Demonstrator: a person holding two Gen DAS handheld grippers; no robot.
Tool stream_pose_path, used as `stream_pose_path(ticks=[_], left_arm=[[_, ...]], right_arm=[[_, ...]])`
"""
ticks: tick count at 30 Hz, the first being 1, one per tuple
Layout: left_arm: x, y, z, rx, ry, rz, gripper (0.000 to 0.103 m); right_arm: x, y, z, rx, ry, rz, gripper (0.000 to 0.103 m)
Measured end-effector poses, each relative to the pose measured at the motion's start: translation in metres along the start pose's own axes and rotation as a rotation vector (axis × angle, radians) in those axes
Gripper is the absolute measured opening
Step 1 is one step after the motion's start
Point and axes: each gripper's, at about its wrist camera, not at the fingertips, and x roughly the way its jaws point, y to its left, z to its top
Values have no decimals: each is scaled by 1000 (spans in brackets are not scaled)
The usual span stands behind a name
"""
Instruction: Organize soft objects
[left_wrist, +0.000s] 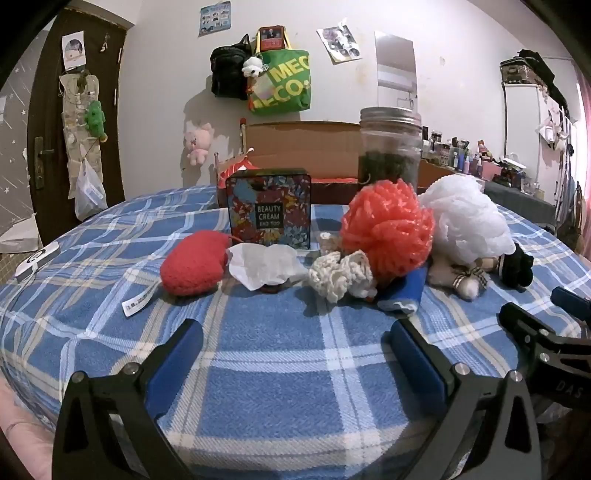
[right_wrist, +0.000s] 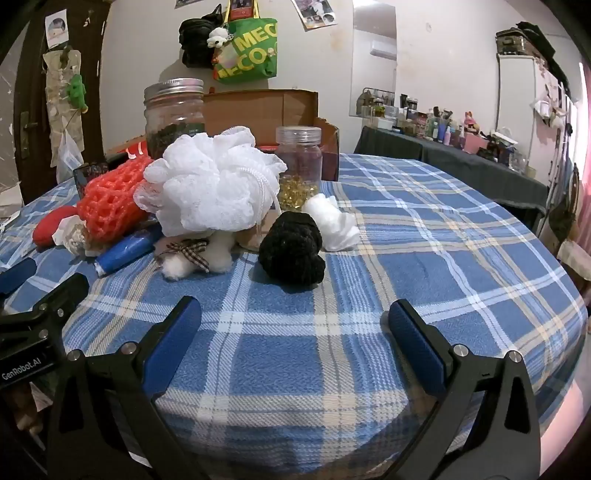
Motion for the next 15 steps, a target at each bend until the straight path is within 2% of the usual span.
stream_pose_path(ticks=[15], left_arm=[[0, 0, 0, -3, 4, -2, 103]], right_arm=[[1, 2, 0, -2, 3, -3, 103]])
